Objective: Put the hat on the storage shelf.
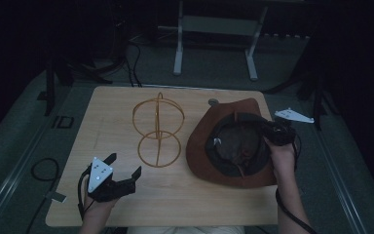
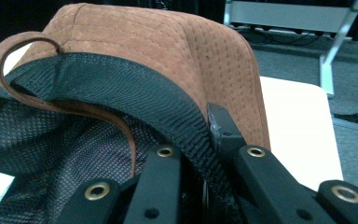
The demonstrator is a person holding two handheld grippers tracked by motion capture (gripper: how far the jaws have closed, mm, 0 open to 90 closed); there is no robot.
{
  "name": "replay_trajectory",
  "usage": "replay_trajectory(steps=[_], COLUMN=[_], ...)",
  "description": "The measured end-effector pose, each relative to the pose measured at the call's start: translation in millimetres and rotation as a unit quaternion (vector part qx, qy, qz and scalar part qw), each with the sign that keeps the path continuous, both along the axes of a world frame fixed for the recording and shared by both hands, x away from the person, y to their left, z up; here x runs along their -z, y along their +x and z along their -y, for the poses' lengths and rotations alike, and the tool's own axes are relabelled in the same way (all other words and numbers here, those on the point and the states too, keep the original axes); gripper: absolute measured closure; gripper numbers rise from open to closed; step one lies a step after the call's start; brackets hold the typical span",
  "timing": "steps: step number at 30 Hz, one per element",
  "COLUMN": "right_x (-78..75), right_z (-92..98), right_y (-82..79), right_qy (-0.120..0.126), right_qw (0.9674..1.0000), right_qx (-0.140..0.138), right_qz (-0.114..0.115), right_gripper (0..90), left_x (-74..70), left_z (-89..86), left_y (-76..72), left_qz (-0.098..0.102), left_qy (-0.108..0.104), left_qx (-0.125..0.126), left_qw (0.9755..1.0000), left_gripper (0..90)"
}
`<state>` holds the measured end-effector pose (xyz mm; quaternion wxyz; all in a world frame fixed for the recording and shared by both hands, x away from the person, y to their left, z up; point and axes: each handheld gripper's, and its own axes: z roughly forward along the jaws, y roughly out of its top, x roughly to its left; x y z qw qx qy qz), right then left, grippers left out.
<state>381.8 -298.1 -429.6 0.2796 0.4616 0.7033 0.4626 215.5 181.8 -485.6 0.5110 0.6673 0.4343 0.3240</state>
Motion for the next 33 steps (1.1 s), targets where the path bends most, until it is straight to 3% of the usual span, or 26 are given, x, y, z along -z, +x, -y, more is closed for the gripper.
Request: replay_trajectory(steps=[1, 4, 5, 8, 12, 19, 21, 28, 29, 33], right_x=[0.0, -1.2, -1.5, -2.7, -3.1, -1.0, -0.9, -2.7, -3.0, -5.5], right_z=[0.0, -1.8, -2.4, -4.6, -5.4, -7.8, -7.8, -7.9, -7.7, -6.5], right_y=[0.0, -2.4, -3.0, -5.0, -5.8, -8.7, -10.0, -15.6, -16.7, -21.6], right_qy=[0.0, 0.002, 0.003, 0.0, 0.0, 0.0, 0.001, -0.001, 0.0, 0.002], right_qw=[1.0, 1.0, 0.9999, 0.9999, 0.9999, 0.9999, 0.9998, 0.9997, 0.9996, 0.9995], right_qx=[0.0, -0.009, -0.012, -0.015, -0.015, -0.015, -0.017, -0.024, -0.026, -0.028], right_qz=[0.0, -0.003, -0.002, 0.001, 0.002, 0.004, 0.005, 0.008, 0.009, 0.013], right_gripper=[83.5, 83.5, 83.4, 83.4, 83.4, 83.3, 83.3, 83.3, 83.3, 83.3], left_x=[0.0, -18.0, -29.2, -39.8, -57.9, -77.9, -86.2, -88.2, -86.3, -82.4], left_z=[0.0, 7.2, 15.4, 23.2, 38.0, 70.9, 89.1, 120.6, 131.7, 149.2], left_y=[0.0, 4.2, 5.9, 8.1, 9.9, 25.5, 35.0, 54.3, 60.1, 68.7], left_qz=[0.0, 0.005, 0.016, 0.025, 0.046, 0.051, 0.058, 0.057, 0.05, 0.04], left_qy=[0.0, -0.016, -0.009, -0.001, 0.004, 0.019, 0.029, 0.04, 0.039, 0.046], left_qx=[0.0, 0.012, 0.017, 0.025, 0.053, 0.092, 0.108, 0.138, 0.147, 0.159], left_qw=[1.0, 0.9998, 0.9997, 0.9994, 0.9975, 0.9943, 0.992, 0.988, 0.9871, 0.9853], left_gripper=[8.9, 8.9, 8.9, 8.9, 11.0, 12.1, 12.1, 12.1, 12.1, 12.1])
